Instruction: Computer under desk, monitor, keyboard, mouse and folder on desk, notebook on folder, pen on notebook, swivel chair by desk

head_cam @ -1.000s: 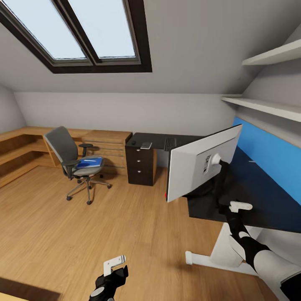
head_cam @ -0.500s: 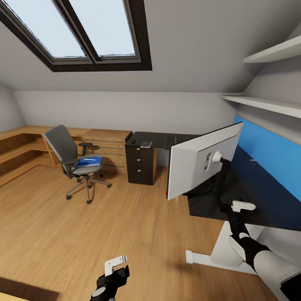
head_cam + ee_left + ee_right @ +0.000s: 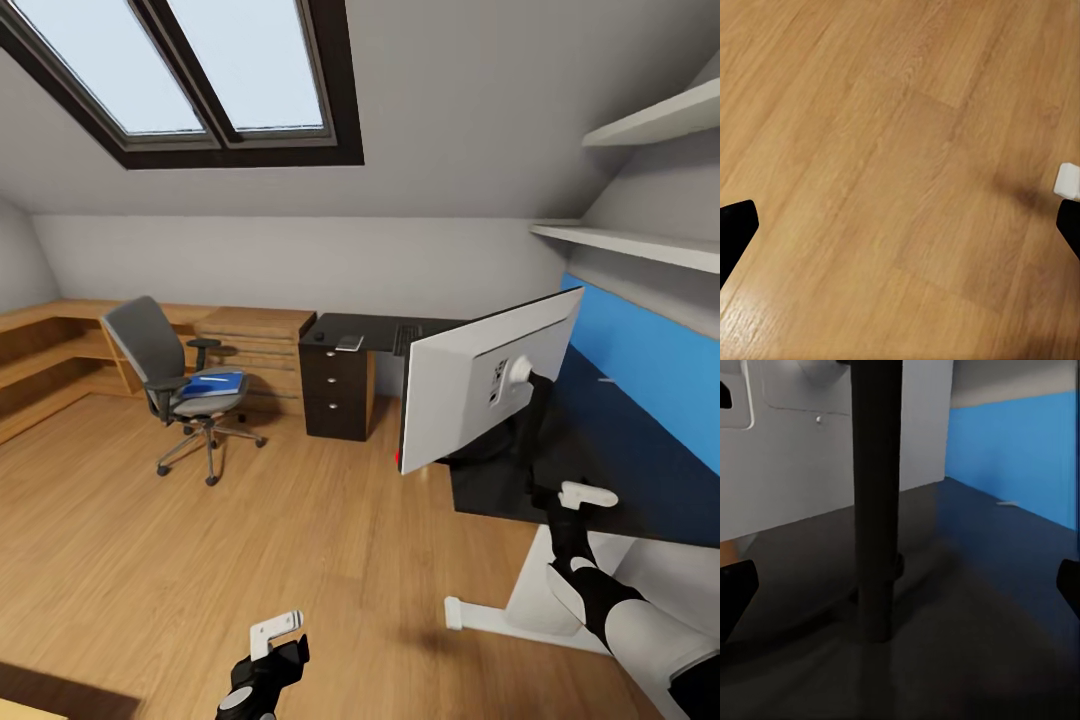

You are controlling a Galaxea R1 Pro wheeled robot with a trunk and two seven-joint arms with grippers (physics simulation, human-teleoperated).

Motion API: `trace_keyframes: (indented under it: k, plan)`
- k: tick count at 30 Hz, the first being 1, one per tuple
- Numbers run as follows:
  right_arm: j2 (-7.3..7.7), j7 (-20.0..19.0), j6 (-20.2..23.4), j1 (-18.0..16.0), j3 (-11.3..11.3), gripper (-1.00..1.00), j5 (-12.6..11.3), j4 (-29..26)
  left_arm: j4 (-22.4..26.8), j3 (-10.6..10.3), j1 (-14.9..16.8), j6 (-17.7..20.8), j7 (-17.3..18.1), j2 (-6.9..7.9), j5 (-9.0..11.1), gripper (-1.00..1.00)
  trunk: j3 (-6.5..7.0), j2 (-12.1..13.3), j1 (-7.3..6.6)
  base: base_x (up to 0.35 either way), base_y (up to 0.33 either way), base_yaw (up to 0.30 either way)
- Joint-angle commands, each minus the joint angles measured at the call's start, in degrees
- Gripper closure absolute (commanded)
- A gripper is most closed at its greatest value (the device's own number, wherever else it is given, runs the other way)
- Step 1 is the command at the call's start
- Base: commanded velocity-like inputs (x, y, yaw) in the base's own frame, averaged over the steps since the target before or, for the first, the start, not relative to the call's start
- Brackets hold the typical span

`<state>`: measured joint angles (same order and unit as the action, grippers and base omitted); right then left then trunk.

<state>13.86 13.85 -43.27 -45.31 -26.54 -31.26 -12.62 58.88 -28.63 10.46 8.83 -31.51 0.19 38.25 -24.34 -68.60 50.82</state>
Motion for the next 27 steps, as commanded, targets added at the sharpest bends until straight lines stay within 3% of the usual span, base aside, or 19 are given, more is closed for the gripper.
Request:
trace_keyframes:
  k: [1, 14, 27]
  plan:
    - [0.03, 0.6, 0.0, 0.0, -0.5, -1.0, -0.1, 0.0, 0.1, -0.1, 0.0, 0.2, -0.4, 0.03, 0.2, -1.0, -0.06, 0.0, 0.0, 0.0, 0.0, 0.0]
    - [-0.02, 1.0, 3.0, -0.1, -0.4, -1.0, -0.1, 0.0, 0.0, -0.1, 0.0, 0.2, -0.3, 0.25, 0.2, -1.0, -0.06, 0.0, 0.0, 0.004, 0.0, 0.0]
    - [0.23, 1.0, 3.3, -0.1, -0.4, -1.0, -0.1, 0.0, -0.1, -0.2, 0.0, 0.3, -0.3, 0.3, 0.2, -1.0, -0.06, 0.0, 0.0, 0.139, 0.0, 0.0]
